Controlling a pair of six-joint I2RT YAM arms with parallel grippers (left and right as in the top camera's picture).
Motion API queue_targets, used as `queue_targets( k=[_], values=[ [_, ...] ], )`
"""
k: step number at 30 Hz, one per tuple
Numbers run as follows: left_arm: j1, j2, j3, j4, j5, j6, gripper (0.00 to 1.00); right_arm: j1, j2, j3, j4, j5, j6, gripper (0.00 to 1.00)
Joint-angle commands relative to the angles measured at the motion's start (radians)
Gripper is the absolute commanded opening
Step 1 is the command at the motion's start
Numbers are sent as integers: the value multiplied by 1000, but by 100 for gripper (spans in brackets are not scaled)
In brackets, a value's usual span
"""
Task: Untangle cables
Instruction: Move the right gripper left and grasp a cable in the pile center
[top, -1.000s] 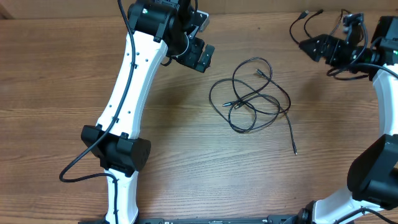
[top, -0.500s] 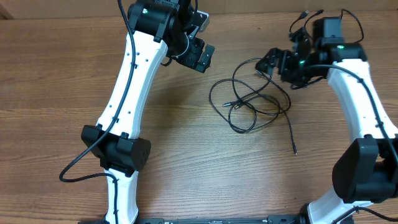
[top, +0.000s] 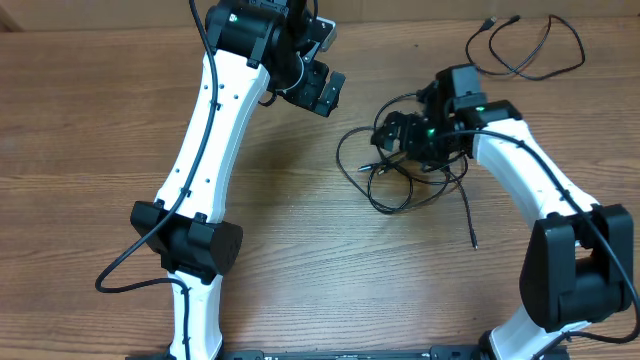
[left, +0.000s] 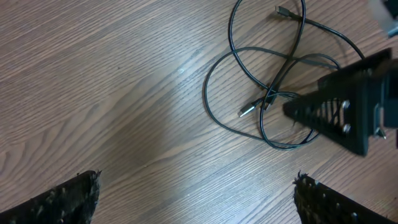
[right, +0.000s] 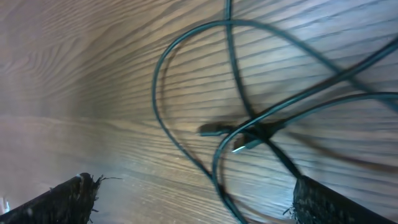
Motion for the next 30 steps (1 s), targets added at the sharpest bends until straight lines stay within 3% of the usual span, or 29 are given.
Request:
queue_targets(
  k=[1, 14, 21, 30],
  values=[
    [-2, 3, 13, 1, -2, -6, 100, 23, -3, -10, 5, -1, 31, 100],
    [-1, 3, 13, 1, -2, -6, 100, 117, -3, -222, 264, 34, 155, 99],
    [-2, 3, 13, 1, -2, -6, 99, 120, -2, -288, 398, 37, 162, 94],
    [-2, 3, 13, 1, -2, -6, 100, 129, 10, -296, 415, 61, 163, 90]
  ],
)
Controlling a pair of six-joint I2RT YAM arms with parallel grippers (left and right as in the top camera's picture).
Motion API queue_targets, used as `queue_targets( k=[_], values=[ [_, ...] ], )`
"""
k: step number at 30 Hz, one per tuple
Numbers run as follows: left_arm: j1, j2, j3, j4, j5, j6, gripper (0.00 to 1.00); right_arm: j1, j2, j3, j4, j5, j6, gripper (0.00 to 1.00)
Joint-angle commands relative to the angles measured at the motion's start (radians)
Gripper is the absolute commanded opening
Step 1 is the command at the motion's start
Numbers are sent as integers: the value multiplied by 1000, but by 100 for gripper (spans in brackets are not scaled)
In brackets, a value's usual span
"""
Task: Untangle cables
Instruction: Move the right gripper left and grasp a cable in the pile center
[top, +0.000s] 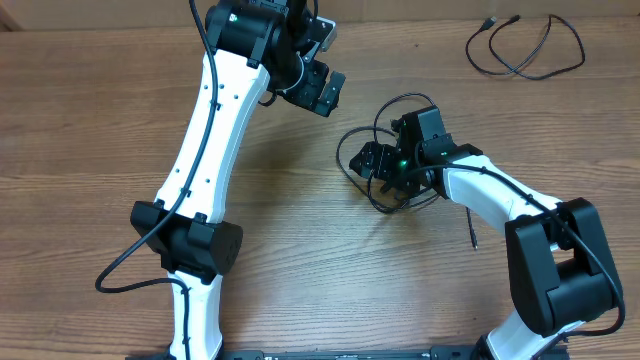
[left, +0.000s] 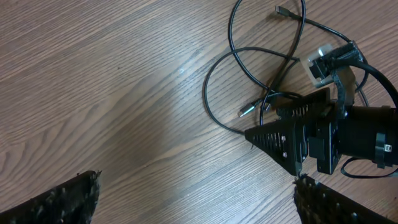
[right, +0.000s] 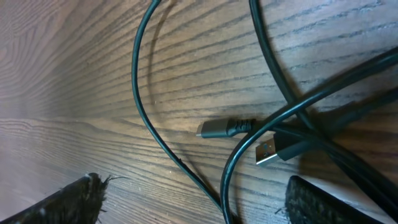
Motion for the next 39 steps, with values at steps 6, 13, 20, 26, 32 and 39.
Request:
queue_targets(
  k=[6, 13, 20, 26, 32, 39],
  values=[
    [-2, 3, 13, 1, -2, -6, 100, 46, 31, -5, 9, 50, 4, 81],
    [-2, 3, 13, 1, -2, -6, 100, 77, 74, -5, 17, 121, 71, 76],
    [-2, 3, 13, 1, -2, -6, 100, 78, 91, -5, 13, 129, 78, 48],
    [-2, 3, 13, 1, -3, -6, 100, 78, 119, -5, 13, 163, 79, 36],
    [-2, 3, 13, 2, -3, -6, 100, 78, 120, -5, 8, 192, 78, 14],
    [-2, 3, 13, 1, -3, -6, 100, 76, 118, -5, 9, 187, 78, 4]
  ],
)
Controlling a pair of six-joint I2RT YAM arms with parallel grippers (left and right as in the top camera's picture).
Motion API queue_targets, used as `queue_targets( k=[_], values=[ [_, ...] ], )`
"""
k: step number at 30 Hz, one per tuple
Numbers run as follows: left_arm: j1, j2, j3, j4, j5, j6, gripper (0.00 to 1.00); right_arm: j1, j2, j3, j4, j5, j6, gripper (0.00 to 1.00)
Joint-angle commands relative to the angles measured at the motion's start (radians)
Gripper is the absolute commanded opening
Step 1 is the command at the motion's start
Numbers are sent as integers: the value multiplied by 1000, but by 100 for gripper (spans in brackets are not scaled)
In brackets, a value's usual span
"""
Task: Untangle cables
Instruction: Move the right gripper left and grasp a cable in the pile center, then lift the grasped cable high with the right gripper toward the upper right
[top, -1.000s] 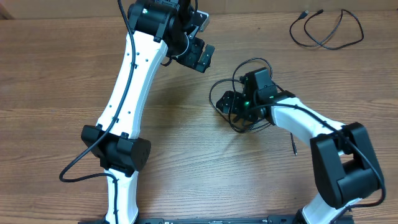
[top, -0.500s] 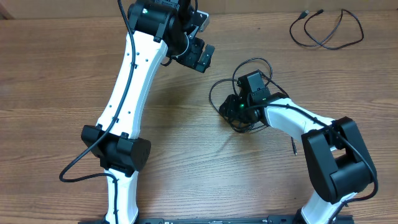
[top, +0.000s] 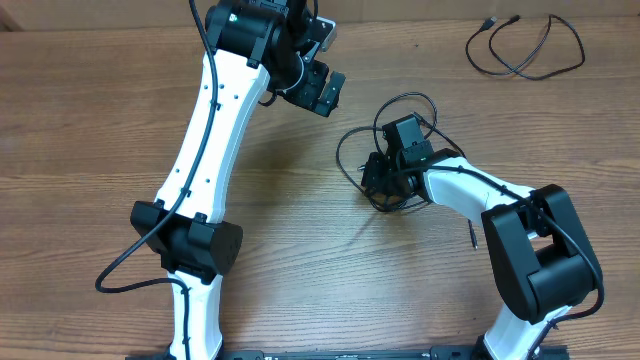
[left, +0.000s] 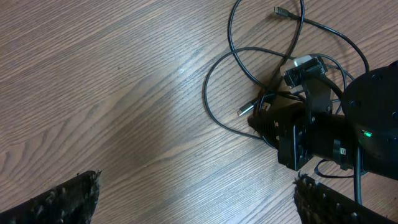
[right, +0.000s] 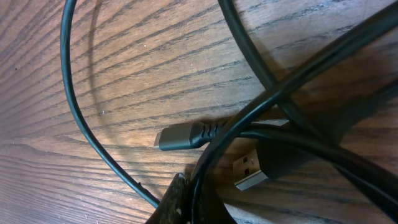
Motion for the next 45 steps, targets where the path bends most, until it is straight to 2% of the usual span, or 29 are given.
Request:
queue_targets(
  k=[1, 5, 7, 12, 21, 36, 45],
  values=[
    [-2, 3, 13, 1, -3, -6, 100, -2, 27, -5, -17, 16, -1, 4],
    [-2, 3, 13, 1, -3, -6, 100, -32, -37, 23, -61, -28, -9, 4],
    [-2, 3, 13, 1, -3, -6, 100, -64, -117, 61, -94, -95, -55, 3],
    [-2, 3, 13, 2, -3, -6, 100, -106, -280, 130, -102, -127, -61, 4],
    [-2, 3, 13, 1, -3, -6, 100, -145, -513, 265, 28, -110, -61, 4],
    [-2, 3, 13, 1, -3, -6, 100, -149, -579, 294, 369, -37, -52, 4],
    [-2, 3, 13, 2, -3, -6, 100, -149, -579, 451, 397, -36, -50, 4]
  ],
)
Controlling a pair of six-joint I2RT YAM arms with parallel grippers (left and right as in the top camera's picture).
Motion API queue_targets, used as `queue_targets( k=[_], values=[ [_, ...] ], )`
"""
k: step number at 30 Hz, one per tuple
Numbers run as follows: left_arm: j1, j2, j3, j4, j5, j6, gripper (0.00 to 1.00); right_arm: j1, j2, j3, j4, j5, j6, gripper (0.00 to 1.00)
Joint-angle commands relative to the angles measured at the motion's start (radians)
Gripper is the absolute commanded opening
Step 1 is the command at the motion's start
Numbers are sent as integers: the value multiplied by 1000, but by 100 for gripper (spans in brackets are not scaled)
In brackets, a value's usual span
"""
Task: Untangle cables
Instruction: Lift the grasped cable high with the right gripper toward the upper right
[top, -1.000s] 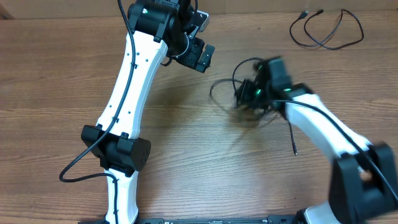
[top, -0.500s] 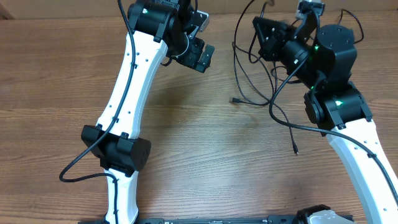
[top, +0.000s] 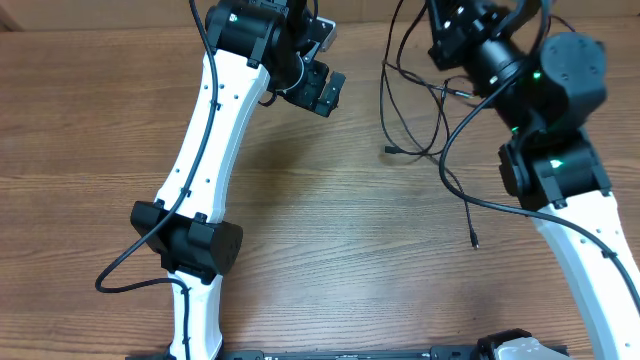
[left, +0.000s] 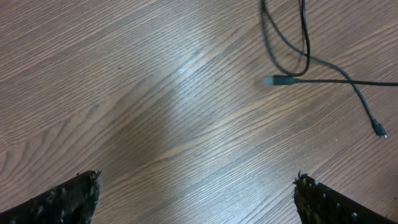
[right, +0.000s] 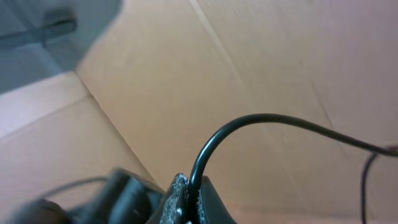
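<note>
A black cable bundle hangs from my right gripper, which is raised high over the back of the table. In the right wrist view the right gripper is shut on one black strand that arcs up and off to the right. One plug dangles mid-table, and a long tail ends in a small plug further forward. My left gripper stays to the left of the hanging cables, open and holding nothing. The left wrist view shows that plug and the strands above bare wood, between wide-apart fingers.
The wooden table lies under both arms. My raised right arm covers the back right of the table. A cardboard wall fills the right wrist view.
My right gripper was down at the table, shut on a strand in the tangle. Now it is high at the back, with the cables hanging loose from it. The left arm has not moved.
My right gripper stood open above the tangled loops at mid-table, then lower and closer over the two plugs. Then it was shut on a strand at the table. Now the bundle is off the table, hanging in long strands.
</note>
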Motion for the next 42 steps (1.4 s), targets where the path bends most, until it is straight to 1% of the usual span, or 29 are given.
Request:
queue_targets(
  k=[1, 4, 15, 20, 25, 32, 34, 37, 39, 42],
  values=[
    [-2, 3, 13, 1, -3, -6, 100, -3, -17, 100, 14, 13, 2, 3],
    [-2, 3, 13, 1, -3, -6, 100, -3, -15, 111, 7, 18, -2, 4],
    [-2, 3, 13, 1, -3, -6, 100, -3, 12, 111, -116, 83, -35, 4],
    [-2, 3, 13, 1, -3, -6, 100, -3, 26, 111, -122, 92, -35, 4],
    [-2, 3, 13, 1, -3, -6, 100, -3, 28, 111, -159, 148, -35, 4],
    [-2, 3, 13, 2, -3, -6, 100, -3, 30, 111, -178, 143, -35, 4],
    [-2, 3, 13, 35, 16, -21, 100, -3, 30, 111, -185, 141, -36, 4],
    [-2, 3, 13, 187, -6, -13, 100, -3, 30, 111, -210, 141, -44, 3],
    [-2, 3, 13, 222, -14, -13, 100, -5, 30, 111, -222, 140, -59, 4],
    [-2, 3, 13, 226, -13, -13, 100, -9, 30, 111, -226, 141, -66, 4]
  ],
)
